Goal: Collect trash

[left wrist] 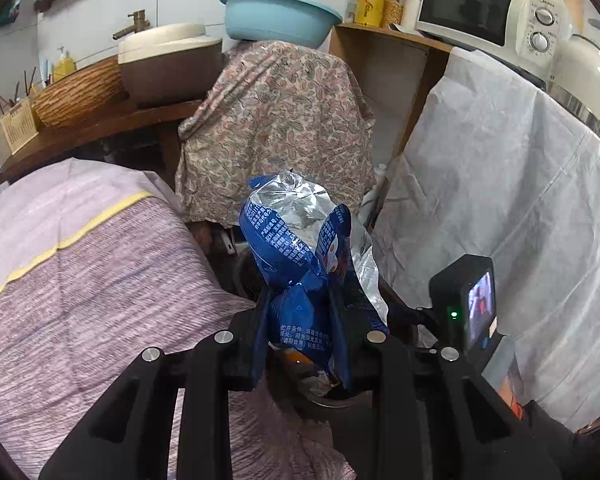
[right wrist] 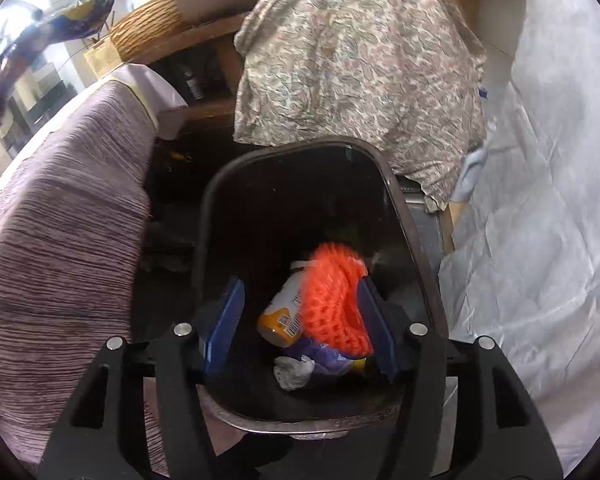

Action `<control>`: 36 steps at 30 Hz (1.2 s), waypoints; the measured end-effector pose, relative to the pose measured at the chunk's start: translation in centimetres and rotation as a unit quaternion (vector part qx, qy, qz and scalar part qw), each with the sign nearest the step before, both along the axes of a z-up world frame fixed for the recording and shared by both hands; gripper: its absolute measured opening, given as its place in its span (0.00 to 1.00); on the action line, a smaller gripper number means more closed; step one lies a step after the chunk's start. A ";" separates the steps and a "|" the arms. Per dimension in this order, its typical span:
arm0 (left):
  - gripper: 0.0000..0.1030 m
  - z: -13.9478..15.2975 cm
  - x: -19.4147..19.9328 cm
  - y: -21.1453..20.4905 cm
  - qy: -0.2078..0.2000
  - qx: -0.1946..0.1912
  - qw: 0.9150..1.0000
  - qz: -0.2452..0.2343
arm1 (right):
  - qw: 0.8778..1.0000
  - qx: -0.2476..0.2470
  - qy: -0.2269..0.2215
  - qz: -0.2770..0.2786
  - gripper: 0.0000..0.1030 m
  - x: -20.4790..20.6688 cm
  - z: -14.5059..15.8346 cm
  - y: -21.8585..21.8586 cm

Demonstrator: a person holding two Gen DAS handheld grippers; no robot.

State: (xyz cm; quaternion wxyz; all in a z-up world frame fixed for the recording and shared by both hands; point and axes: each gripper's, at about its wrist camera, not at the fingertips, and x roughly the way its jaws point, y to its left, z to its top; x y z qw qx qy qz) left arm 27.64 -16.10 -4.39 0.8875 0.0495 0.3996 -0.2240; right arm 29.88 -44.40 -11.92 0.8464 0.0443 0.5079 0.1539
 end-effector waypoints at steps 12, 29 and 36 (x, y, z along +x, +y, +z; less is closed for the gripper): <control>0.27 -2.8 0.7 -3.4 0.033 0.021 0.999 -0.021 | 0.999 -0.008 -0.009 -0.030 0.65 -2.6 0.8 -2.7; 0.68 -6.2 2.8 -7.5 0.063 0.043 0.996 -0.035 | 0.996 -0.021 -0.036 -0.085 0.76 -8.1 3.7 -8.4; 0.74 -3.9 1.1 -6.6 0.032 0.033 0.998 -0.033 | 0.995 -0.017 -0.041 -0.090 0.76 -9.2 4.3 -9.1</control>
